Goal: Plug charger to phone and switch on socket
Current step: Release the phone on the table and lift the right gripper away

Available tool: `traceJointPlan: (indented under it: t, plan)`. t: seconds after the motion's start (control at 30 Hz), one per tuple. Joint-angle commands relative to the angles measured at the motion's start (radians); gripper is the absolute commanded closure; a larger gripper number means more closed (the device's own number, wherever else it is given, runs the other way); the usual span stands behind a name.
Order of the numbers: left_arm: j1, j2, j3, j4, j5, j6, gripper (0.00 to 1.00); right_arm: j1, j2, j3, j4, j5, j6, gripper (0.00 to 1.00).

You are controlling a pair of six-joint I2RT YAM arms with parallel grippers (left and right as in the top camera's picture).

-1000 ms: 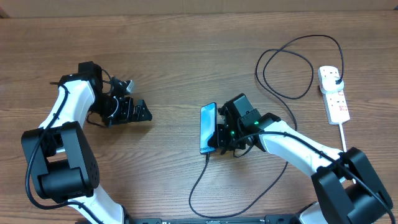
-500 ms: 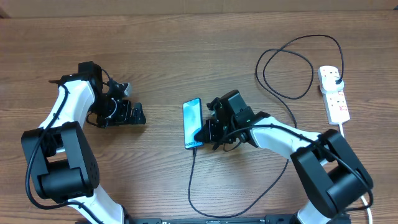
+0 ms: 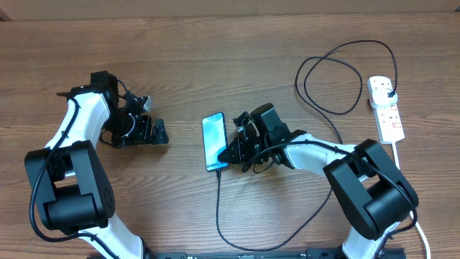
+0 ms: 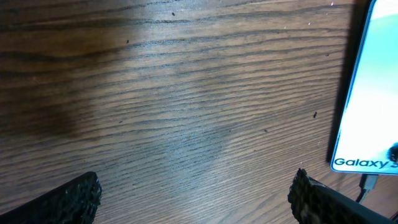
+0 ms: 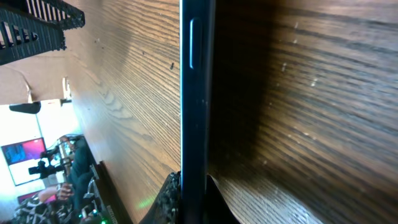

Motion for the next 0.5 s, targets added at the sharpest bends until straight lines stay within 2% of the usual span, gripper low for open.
traceJointPlan:
  t: [0.0, 0.13, 0.3, 0.37, 0.4, 0.47]
  plan:
    - [-0.008, -0.008, 0.004, 0.001, -0.006, -0.007, 0.00, 0.003, 0.059, -0.016, -0.012, 0.106, -0.030, 0.92]
    - [-0.008, -0.008, 0.004, 0.023, -0.006, -0.007, 0.00, 0.003, 0.059, -0.016, -0.015, 0.117, -0.030, 0.86]
    - [-0.008, -0.008, 0.004, 0.036, -0.006, -0.007, 0.00, 0.003, 0.059, -0.016, -0.014, 0.122, -0.030, 0.83]
    - [-0.008, -0.008, 0.004, 0.050, -0.006, -0.007, 0.00, 0.003, 0.059, -0.016, -0.015, 0.127, -0.030, 0.76]
    - [-0.008, -0.008, 0.004, 0.057, -0.006, -0.007, 0.00, 0.003, 0.059, -0.016, -0.015, 0.130, -0.030, 0.69]
    - [-0.008, -0.008, 0.004, 0.065, -0.007, -0.007, 0.00, 0.003, 0.059, -0.016, -0.015, 0.130, -0.030, 0.65]
